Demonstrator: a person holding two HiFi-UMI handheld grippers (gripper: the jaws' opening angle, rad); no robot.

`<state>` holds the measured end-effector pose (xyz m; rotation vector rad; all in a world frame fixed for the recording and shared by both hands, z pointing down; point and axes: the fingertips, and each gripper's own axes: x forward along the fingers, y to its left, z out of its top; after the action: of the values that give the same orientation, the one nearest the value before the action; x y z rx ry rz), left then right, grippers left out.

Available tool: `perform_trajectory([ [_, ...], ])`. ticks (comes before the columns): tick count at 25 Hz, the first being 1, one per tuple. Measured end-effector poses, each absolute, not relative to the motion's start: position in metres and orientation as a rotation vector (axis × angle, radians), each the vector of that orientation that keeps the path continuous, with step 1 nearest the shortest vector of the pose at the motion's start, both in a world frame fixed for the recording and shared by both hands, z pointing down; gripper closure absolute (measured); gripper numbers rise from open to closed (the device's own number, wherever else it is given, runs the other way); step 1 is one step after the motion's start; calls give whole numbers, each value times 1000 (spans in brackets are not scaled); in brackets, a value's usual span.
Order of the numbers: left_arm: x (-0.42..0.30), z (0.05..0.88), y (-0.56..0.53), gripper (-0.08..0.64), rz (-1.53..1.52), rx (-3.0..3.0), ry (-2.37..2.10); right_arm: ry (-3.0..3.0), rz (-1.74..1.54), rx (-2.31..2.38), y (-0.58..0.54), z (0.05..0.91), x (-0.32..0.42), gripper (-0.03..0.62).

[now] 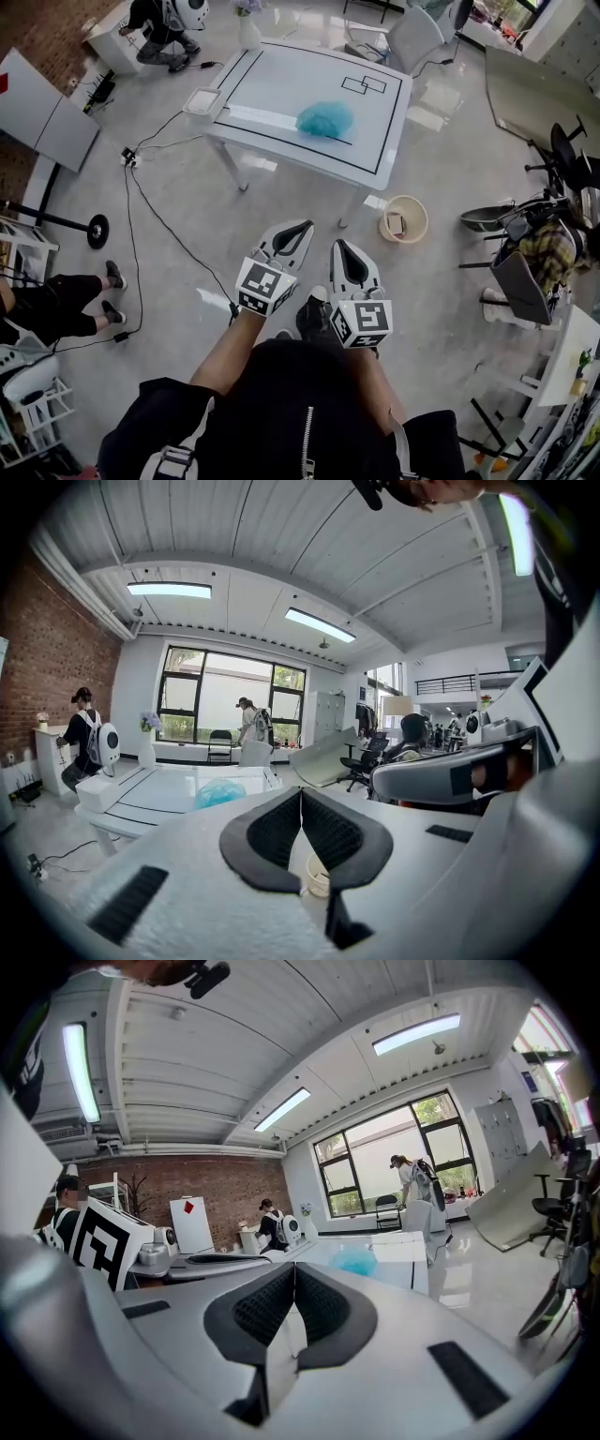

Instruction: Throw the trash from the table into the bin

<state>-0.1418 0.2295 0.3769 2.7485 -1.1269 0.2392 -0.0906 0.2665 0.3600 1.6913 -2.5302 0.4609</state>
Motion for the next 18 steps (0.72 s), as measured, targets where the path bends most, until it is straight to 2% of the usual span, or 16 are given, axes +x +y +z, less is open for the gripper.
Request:
perform_trajectory([
  [18,-122,381,163,551,239,2694,-1209,-2546,469,1576,199,366,-64,583],
])
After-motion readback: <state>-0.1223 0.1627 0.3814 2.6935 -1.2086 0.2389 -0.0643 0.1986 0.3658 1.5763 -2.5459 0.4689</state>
